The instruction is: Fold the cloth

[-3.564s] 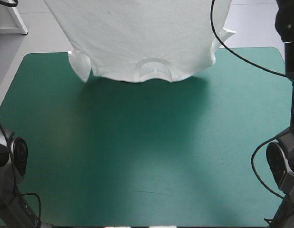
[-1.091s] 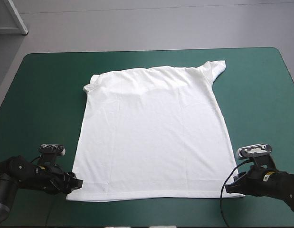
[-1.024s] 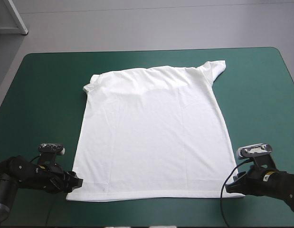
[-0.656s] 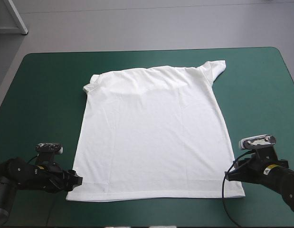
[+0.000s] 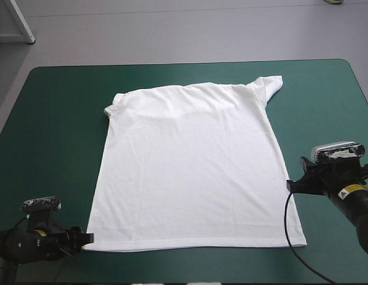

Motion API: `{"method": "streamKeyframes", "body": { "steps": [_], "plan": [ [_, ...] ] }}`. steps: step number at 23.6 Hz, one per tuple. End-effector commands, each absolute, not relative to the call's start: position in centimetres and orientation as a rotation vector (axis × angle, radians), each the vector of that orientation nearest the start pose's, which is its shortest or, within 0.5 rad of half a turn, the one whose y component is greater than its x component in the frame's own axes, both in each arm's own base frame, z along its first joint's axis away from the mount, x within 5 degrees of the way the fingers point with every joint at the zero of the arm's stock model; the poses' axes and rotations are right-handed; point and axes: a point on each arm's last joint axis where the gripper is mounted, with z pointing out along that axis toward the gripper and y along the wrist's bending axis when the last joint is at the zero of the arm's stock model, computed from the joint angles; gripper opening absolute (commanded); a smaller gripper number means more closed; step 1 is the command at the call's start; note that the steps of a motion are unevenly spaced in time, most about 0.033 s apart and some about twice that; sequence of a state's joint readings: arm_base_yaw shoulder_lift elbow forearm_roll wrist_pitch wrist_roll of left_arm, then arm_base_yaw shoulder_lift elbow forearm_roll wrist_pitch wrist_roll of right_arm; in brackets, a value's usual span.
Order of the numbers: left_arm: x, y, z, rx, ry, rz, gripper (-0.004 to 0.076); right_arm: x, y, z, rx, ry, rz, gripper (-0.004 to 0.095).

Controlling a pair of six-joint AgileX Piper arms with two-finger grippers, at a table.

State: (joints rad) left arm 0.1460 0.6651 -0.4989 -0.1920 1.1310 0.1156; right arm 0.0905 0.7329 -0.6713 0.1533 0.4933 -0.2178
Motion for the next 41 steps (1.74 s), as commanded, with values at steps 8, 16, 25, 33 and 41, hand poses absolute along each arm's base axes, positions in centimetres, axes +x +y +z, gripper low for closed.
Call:
{"method": "streamKeyframes", "body": {
  "steps": [8, 16, 25, 33, 41],
  "plan": [
    [11.1, -0.4, 23.9, -0.121, 2.831, -0.276, 0.0449, 14.8, 1.8, 34.6, -0.193, 1.926, 0.07, 0.0324],
    [12.3, -0.4, 22.8, -0.058, 2.905, -0.315, 0.0449, 14.8, 1.8, 34.6, -0.192, 1.924, 0.07, 0.0323],
    [12.9, -0.5, 22.3, -0.035, 2.938, -0.354, 0.0449, 14.8, 1.8, 34.6, -0.192, 1.923, 0.07, 0.0323],
    [14.4, -0.5, 20.5, -0.027, 3.039, -0.427, 0.0412, 14.8, 1.8, 34.6, -0.192, 1.923, 0.07, 0.0323],
    [14.9, -2.7, 20.4, 0.193, 2.985, -0.485, 0.0146, 14.8, 1.8, 34.6, -0.194, 1.928, 0.069, 0.0323]
  ]
}}
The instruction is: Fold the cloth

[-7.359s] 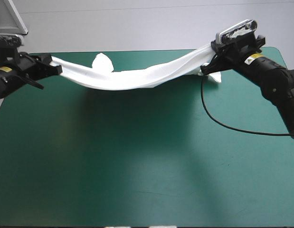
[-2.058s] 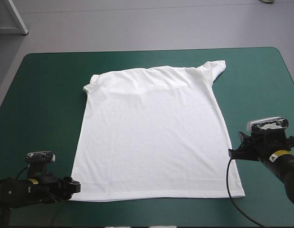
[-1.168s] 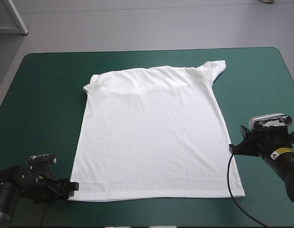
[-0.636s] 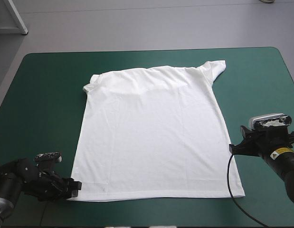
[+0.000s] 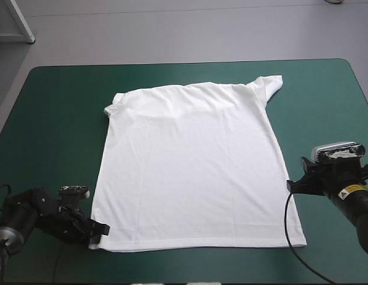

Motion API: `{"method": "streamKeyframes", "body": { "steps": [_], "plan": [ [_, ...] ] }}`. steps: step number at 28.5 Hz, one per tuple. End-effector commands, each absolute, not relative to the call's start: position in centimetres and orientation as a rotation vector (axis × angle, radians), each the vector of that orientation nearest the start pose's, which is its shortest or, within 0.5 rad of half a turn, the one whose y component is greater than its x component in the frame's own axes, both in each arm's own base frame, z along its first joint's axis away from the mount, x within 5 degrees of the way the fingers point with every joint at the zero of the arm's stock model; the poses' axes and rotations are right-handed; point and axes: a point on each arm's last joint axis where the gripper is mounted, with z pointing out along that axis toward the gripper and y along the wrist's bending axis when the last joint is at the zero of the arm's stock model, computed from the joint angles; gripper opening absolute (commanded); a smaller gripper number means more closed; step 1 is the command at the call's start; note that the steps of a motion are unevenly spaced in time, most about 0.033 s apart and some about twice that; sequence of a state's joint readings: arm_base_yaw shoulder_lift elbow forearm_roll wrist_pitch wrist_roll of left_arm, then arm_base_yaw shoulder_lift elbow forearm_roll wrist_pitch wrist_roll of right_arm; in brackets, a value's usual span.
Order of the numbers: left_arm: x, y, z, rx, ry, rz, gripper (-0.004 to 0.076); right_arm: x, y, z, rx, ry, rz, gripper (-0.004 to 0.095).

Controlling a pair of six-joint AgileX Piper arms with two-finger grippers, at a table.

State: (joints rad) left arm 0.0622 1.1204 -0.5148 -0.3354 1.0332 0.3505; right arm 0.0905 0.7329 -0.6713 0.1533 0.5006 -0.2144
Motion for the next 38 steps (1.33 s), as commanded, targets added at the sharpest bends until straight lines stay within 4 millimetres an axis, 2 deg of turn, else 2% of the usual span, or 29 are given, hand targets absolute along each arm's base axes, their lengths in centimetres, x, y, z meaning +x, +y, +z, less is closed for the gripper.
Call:
{"method": "streamKeyframes", "body": {
  "steps": [1, 3, 4, 6, 9, 11, 14, 16, 19, 21, 28, 38],
  "plan": [
    [14.9, -3.0, 20.4, 0.215, 2.982, -0.487, 0.0146, 14.8, 1.8, 34.5, -0.197, 1.934, 0.067, 0.0323],
    [14.8, -2.8, 20.2, 0.296, 2.998, -0.384, 0.0118, 14.7, 1.8, 34.3, -0.203, 1.961, 0.071, 0.0323],
    [14.8, -2.1, 20.2, 0.3, 3.023, -0.265, 0.0016, 14.5, 1.9, 33.9, -0.21, 2.004, 0.08, 0.0322],
    [15.0, -1.5, 20.3, 0.293, 3.029, -0.155, 0.0019, 14.2, 2.0, 33.2, -0.227, 2.083, 0.09, 0.0312],
    [15.6, -1.3, 20.8, 0.254, 2.987, -0.123, 0.0019, 13.4, 2.0, 31.4, -0.26, 2.243, 0.108, 0.0316],
    [16.1, -1.5, 21.4, 0.23, 2.94, -0.152, 0.0019, 12.9, 2.1, 30.3, -0.284, 2.327, 0.121, 0.0374],
    [16.6, -1.6, 22.2, 0.228, 2.907, -0.157, 0.0019, 12.6, 2.1, 29.4, -0.289, 2.385, 0.13, 0.0547],
    [16.8, -1.6, 22.5, 0.232, 2.895, -0.15, 0.0019, 12.4, 2.1, 28.8, -0.273, 2.411, 0.14, 0.0615],
    [17.1, -1.6, 23.0, 0.232, 2.871, -0.149, 0.0019, 12.2, 2.3, 27.9, -0.268, 2.444, 0.167, 0.0592],
    [17.2, -1.6, 23.1, 0.242, 2.862, -0.151, 0.0019, 12.1, 2.5, 27.1, -0.254, 2.483, 0.212, 0.0542],
    [17.2, -1.8, 23.1, 0.274, 2.853, -0.168, 0.0019, 11.6, 2.8, 24.6, -0.265, 2.701, 0.288, 0.0471],
    [17.2, -2.0, 23.1, 0.297, 2.842, -0.199, 0.0019, 11.6, 2.4, 24.2, -0.288, 2.728, 0.219, 0.0465]
  ]
}}
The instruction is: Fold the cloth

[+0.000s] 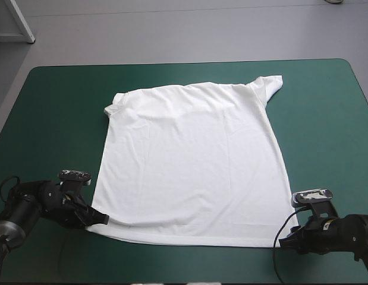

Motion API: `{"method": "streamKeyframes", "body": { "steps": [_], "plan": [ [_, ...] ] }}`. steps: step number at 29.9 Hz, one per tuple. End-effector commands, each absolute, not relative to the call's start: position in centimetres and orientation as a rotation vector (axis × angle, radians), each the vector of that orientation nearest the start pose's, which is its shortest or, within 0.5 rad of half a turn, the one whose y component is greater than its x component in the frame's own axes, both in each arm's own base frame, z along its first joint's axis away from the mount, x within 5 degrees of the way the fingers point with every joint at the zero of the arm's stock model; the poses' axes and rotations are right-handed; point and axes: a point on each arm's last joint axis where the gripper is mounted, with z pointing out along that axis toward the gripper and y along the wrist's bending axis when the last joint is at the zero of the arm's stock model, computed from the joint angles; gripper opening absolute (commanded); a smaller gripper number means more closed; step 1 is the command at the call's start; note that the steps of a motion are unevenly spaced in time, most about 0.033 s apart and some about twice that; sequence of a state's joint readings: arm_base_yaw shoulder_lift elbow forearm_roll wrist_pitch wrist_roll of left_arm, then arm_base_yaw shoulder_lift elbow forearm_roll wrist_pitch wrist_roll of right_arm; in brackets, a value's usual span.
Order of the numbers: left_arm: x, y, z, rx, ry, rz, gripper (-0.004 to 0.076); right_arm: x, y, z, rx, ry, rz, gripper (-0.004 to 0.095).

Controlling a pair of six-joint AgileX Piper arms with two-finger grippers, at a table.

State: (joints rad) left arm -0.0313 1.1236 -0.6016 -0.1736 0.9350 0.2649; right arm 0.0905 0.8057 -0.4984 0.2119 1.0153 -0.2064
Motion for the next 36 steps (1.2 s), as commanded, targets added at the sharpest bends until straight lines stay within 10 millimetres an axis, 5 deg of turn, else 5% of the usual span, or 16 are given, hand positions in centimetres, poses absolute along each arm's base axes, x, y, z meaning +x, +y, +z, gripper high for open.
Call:
{"method": "streamKeyframes", "body": {
  "steps": [1, 11, 26, 36],
  "plan": [
    [17.2, -2.0, 23.1, 0.298, 2.841, -0.199, 0.0019, 11.6, 2.3, 24.1, -0.293, 2.726, 0.205, 0.0458],
    [17.2, -2.0, 23.1, 0.305, 2.84, -0.198, 0.0019, 12.0, 2.3, 24.1, -0.286, 2.708, 0.198, 0.0441],
    [17.1, -2.0, 23.1, 0.309, 2.853, -0.2, 0.0019, 14.2, 2.7, 21.5, -0.269, 2.896, 0.253, 0.0392],
    [17.2, -2.0, 23.1, 0.316, 2.845, -0.193, 0.0019, 14.4, 3.3, 21.2, -0.34, 2.891, 0.337, -0.0015]
  ]
}}
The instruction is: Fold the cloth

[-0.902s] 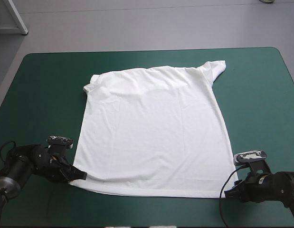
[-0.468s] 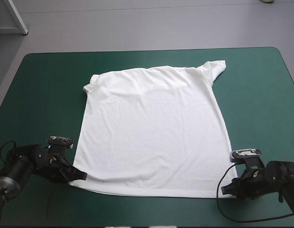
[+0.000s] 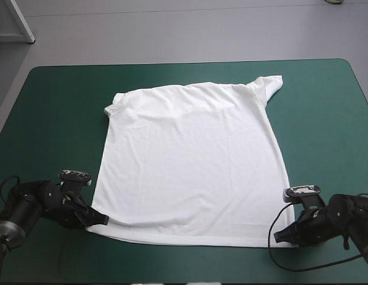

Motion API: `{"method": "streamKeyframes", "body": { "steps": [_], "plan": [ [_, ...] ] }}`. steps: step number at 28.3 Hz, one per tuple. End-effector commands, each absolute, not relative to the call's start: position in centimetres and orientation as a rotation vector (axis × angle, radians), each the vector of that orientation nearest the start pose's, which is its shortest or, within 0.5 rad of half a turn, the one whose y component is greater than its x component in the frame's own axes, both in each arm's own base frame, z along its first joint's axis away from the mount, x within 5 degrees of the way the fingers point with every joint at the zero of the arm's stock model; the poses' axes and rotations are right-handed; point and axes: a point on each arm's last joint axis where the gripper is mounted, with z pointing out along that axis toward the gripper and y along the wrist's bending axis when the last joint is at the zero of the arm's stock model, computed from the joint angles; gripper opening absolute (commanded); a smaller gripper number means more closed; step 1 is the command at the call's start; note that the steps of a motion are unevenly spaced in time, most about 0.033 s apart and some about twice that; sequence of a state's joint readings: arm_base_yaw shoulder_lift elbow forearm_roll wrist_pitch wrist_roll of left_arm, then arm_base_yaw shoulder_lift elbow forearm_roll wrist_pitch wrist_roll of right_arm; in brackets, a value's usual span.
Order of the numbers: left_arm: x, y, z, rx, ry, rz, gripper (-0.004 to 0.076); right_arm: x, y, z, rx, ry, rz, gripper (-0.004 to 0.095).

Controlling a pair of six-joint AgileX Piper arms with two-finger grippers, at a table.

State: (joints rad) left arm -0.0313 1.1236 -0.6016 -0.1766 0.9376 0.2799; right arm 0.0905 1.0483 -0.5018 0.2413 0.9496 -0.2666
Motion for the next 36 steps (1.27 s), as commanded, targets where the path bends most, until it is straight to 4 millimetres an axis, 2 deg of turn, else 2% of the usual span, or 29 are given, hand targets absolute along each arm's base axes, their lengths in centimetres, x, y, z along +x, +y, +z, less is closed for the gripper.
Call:
{"method": "streamKeyframes", "body": {
  "steps": [1, 4, 6, 9, 13, 16, 17, 19, 20, 26, 27, 28, 31, 32, 36],
  "plan": [
    [17.2, -2.0, 23.1, 0.316, 2.845, -0.193, 0.0019, 14.5, 3.3, 21.2, -0.337, 2.887, 0.333, -0.0015],
    [17.5, -1.9, 23.3, 0.308, 2.806, -0.182, 0.0019, 14.7, 3.3, 21.4, -0.32, 2.858, 0.32, -0.0015],
    [17.6, -1.9, 24.0, 0.285, 2.741, -0.174, 0.0019, 15.1, 3.2, 22.4, -0.307, 2.769, 0.297, -0.0013],
    [18.1, -2.1, 26.3, 0.253, 2.612, -0.186, 0.0019, 16.2, 3.1, 25.3, -0.276, 2.572, 0.26, -0.0013],
    [19.5, -2.1, 30.8, 0.232, 2.395, -0.159, 0.0019, 18.3, 3.0, 31.2, -0.245, 2.247, 0.191, -0.0013],
    [20.7, -2.0, 35.0, 0.224, 2.205, -0.124, 0.0019, 19.7, 2.8, 35.9, -0.241, 2.023, 0.138, -0.0013],
    [21.3, -1.9, 37.0, 0.231, 2.112, -0.1, 0.0019, 20.2, 2.8, 37.5, -0.239, 1.95, 0.12, -0.0013],
    [22.1, -1.9, 39.9, 0.231, 1.989, -0.072, 0.0019, 21.3, 2.7, 40.4, -0.247, 1.838, 0.083, -0.0014],
    [22.7, -1.8, 42.1, 0.23, 1.902, -0.053, 0.0019, 21.8, 2.7, 42.1, -0.248, 1.782, 0.068, -0.0014],
    [24.9, -1.7, 52.1, 0.218, 1.565, 0.01, 0.0019, 24.6, 2.9, 52.0, -0.26, 1.5, 0.006, -0.0014],
    [25.4, -1.7, 54.9, 0.214, 1.468, 0.027, 0.0019, 25.1, 2.9, 55.4, -0.255, 1.396, -0.009, -0.0014],
    [25.6, -1.7, 56.4, 0.208, 1.416, 0.032, 0.0019, 25.6, 2.9, 56.6, -0.253, 1.362, -0.014, -0.0014],
    [25.8, -1.6, 60.3, 0.191, 1.271, 0.045, 0.0019, 25.5, 2.9, 61.4, -0.239, 1.205, -0.026, -0.0014],
    [25.7, -1.6, 62.6, 0.189, 1.186, 0.057, 0.0019, 25.3, 2.9, 63.7, -0.23, 1.118, -0.032, -0.0014],
    [25.1, -1.6, 65.8, 0.202, 1.042, 0.114, 0.0019, 24.8, 2.9, 66.9, -0.211, 0.965, -0.038, -0.0014]
  ]
}}
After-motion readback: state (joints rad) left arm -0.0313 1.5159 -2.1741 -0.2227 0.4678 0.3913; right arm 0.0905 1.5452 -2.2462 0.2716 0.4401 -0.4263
